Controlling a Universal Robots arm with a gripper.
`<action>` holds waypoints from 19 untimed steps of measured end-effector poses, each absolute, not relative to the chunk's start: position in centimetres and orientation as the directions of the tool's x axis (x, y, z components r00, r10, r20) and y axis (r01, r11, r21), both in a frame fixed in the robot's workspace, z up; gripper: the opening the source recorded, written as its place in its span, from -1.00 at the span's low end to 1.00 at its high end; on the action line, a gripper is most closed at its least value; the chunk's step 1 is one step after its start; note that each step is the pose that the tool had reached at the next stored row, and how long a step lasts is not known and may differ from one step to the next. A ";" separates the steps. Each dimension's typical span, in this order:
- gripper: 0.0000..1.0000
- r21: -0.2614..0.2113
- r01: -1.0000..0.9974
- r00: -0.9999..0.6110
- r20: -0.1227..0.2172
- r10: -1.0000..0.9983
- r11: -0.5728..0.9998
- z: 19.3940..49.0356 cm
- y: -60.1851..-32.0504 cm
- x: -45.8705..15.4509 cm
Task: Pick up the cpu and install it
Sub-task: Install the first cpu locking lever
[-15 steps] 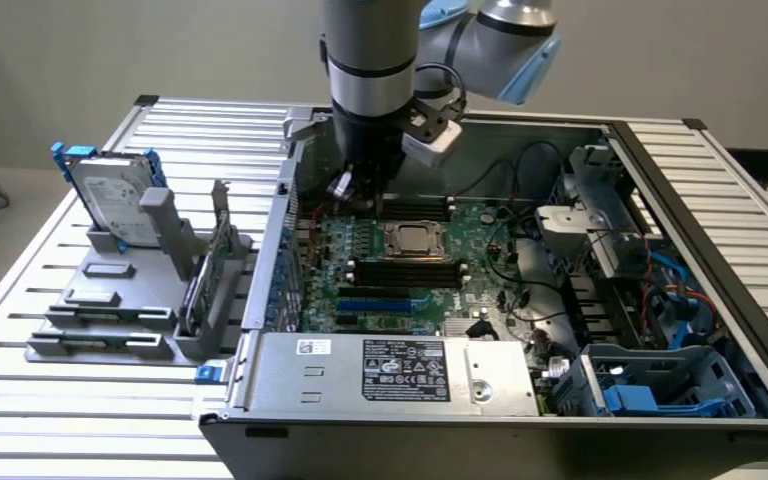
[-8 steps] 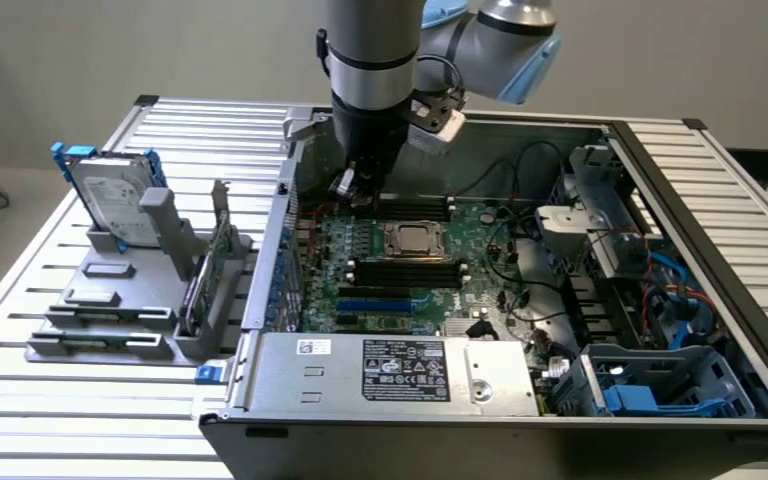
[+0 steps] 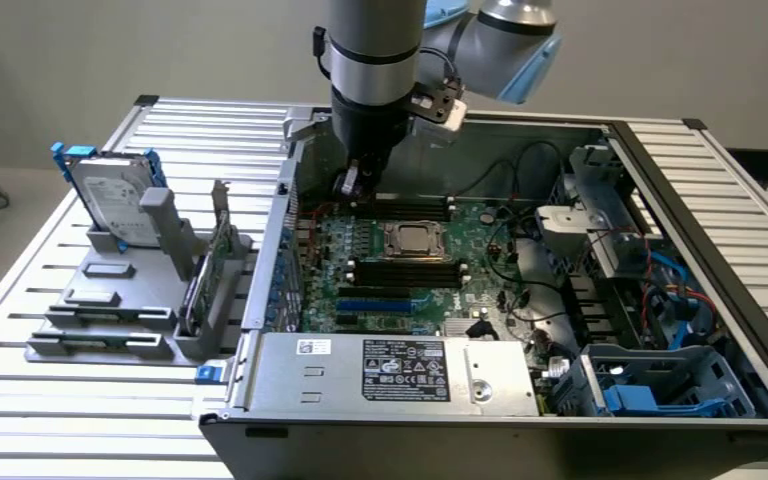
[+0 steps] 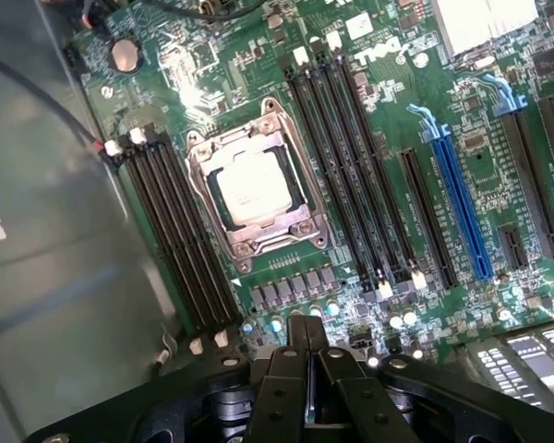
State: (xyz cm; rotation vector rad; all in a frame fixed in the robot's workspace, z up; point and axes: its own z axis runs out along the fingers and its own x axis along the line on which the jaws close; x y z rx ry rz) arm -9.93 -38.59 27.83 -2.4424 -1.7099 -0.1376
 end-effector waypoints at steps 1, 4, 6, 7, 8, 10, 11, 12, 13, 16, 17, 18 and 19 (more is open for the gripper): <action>-0.79 -0.075 0.945 0.327 0.164 0.931 -0.318 27.9 -38.6 -9.9; -0.79 -0.074 0.961 0.276 0.162 0.947 -0.267 27.9 -38.6 -9.9; -0.79 -0.074 0.970 0.240 0.161 0.957 -0.231 27.9 -38.6 -9.9; -0.79 -0.074 0.974 0.223 0.161 0.961 -0.214 27.9 -38.6 -9.9; -0.79 -0.074 0.978 0.207 0.161 0.965 -0.197 27.9 -38.6 -9.9; -0.79 -0.072 0.983 0.176 0.161 0.971 -0.167 27.9 -38.6 -9.9; -0.79 -0.070 0.986 0.163 0.160 0.974 -0.153 27.9 -38.6 -9.9; -0.79 -0.067 0.988 0.152 0.159 0.976 -0.143 27.8 -38.5 -9.9; -0.79 -0.062 0.989 0.141 0.157 0.978 -0.132 27.8 -38.5 -9.9; -0.79 -0.050 0.993 0.116 0.148 0.982 -0.109 27.6 -38.2 -9.9; -0.79 -0.046 0.994 0.109 0.143 0.984 -0.103 27.6 -38.2 -9.9; -0.79 -0.043 0.994 0.102 0.137 0.985 -0.097 27.5 -38.1 -9.9; -0.79 -0.040 0.995 0.096 0.130 0.987 -0.091 27.5 -38.1 -9.9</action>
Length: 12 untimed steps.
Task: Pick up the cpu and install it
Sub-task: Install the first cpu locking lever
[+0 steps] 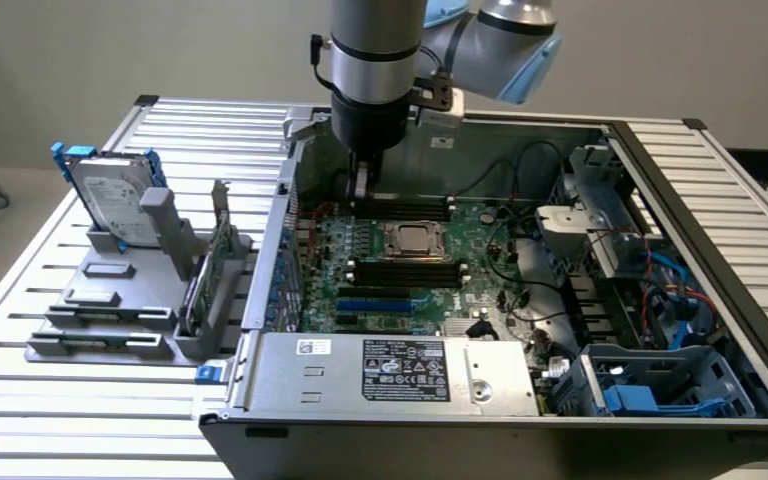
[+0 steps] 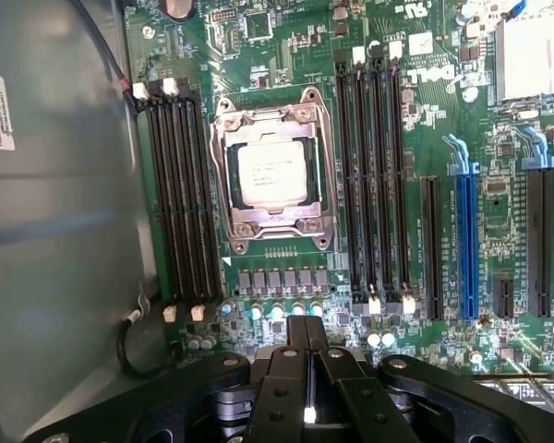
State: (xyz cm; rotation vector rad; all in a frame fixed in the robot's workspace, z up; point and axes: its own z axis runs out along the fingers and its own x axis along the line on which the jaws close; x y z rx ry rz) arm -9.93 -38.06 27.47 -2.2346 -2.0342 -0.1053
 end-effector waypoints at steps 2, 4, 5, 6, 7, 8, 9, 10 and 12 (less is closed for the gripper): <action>-0.79 -0.035 0.996 0.083 0.118 0.990 -0.079 27.4 -38.0 -9.9; -0.79 -0.031 0.997 0.069 0.104 0.992 -0.066 27.3 -37.9 -9.9; -0.79 -0.029 0.998 0.062 0.097 0.993 -0.059 27.3 -37.8 -9.9; -0.79 -0.027 0.998 0.055 0.091 0.994 -0.053 27.3 -37.8 -9.9; -0.79 -0.027 0.998 0.052 0.087 0.995 -0.049 27.3 -37.8 -9.9; -0.79 -0.027 0.998 0.051 0.087 0.995 -0.049 27.3 -37.8 -9.9; -0.79 -0.027 0.998 0.051 0.087 0.995 -0.049 27.3 -37.8 -9.9; -0.79 -0.027 0.998 0.051 0.087 0.995 -0.049 27.3 -37.8 -9.9; -0.79 -0.027 0.998 0.051 0.087 0.995 -0.049 27.3 -37.8 -9.9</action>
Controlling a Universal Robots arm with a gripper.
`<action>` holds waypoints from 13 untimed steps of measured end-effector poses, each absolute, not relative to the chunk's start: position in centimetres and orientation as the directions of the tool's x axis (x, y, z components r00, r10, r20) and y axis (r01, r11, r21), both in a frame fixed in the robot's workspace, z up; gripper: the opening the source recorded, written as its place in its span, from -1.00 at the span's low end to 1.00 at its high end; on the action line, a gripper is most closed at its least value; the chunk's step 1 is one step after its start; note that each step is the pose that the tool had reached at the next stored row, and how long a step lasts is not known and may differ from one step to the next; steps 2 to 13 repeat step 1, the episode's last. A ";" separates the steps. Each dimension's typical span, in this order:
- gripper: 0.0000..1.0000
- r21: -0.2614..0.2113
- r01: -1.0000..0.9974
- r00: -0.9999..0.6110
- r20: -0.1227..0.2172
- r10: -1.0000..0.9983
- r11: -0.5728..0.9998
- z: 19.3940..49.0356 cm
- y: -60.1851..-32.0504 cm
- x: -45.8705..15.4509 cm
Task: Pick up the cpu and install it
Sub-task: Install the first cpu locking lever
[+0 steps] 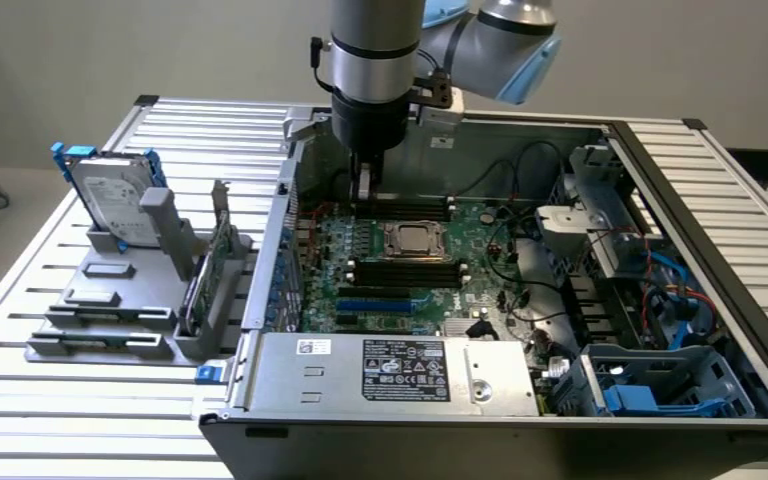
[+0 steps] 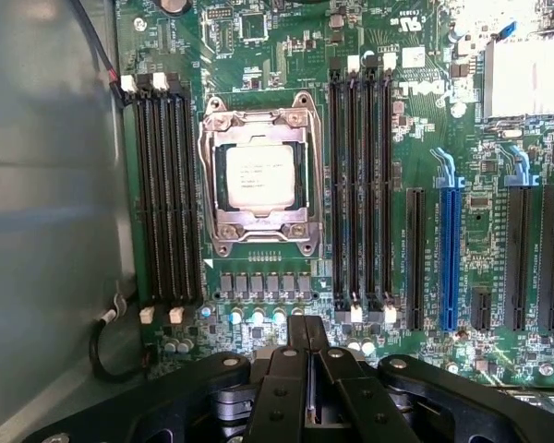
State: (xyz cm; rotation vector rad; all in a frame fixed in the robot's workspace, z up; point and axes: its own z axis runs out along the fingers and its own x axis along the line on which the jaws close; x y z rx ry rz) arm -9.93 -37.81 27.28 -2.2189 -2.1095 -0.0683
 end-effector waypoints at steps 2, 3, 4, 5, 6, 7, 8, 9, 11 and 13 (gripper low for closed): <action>-0.79 -0.027 0.998 0.051 0.087 0.995 -0.049 27.3 -37.8 -9.9; -0.79 -0.027 0.998 0.051 0.087 0.995 -0.049 27.3 -37.8 -9.9; -0.79 -0.027 0.998 0.051 0.087 0.995 -0.049 27.3 -37.8 -9.9; -0.79 -0.027 0.998 0.051 0.087 0.995 -0.049 27.3 -37.8 -9.9; -0.79 -0.027 0.998 0.051 0.087 0.995 -0.049 27.3 -37.8 -9.9; -0.79 -0.027 0.998 0.051 0.087 0.995 -0.049 27.3 -37.8 -9.9; -0.79 -0.027 0.998 0.051 0.087 0.995 -0.049 27.3 -37.8 -9.9; -0.79 -0.027 0.998 0.051 0.087 0.995 -0.049 27.3 -37.8 -9.9; -0.79 -0.027 0.998 0.051 0.087 0.995 -0.049 27.3 -37.8 -9.9; -0.79 -0.027 0.998 0.051 0.087 0.995 -0.049 27.3 -37.8 -9.9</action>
